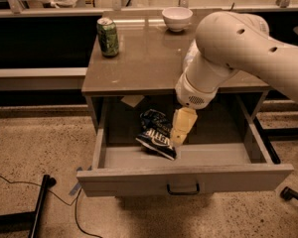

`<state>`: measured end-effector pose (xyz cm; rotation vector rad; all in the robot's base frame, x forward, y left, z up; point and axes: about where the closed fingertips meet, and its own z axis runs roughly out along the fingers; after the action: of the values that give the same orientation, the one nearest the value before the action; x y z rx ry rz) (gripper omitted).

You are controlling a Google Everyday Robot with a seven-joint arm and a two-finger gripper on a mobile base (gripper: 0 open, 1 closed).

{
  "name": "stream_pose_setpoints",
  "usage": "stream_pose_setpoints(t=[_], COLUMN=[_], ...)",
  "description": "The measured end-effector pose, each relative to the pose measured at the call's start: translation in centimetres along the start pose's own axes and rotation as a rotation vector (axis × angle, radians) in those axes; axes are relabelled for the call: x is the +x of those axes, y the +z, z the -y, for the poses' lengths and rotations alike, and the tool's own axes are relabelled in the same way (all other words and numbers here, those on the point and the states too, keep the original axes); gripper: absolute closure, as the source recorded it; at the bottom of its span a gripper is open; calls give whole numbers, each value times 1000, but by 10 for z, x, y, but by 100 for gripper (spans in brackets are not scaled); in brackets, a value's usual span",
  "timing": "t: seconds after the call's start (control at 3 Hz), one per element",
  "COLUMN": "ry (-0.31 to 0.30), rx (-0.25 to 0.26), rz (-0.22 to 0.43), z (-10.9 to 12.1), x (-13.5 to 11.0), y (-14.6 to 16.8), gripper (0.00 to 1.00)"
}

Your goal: Pick blue chip bag from top drawer and place on counter

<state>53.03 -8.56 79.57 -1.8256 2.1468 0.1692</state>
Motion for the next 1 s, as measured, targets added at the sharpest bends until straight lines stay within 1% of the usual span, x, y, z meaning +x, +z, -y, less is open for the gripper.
stream_pose_setpoints(t=[0.33, 0.67, 1.0], ry=[35, 109, 186], rx=[6, -10, 8], rz=[6, 21, 70], z=[16, 28, 34], x=[-5, 7, 20], y=[33, 84, 115], gripper=[19, 44, 42])
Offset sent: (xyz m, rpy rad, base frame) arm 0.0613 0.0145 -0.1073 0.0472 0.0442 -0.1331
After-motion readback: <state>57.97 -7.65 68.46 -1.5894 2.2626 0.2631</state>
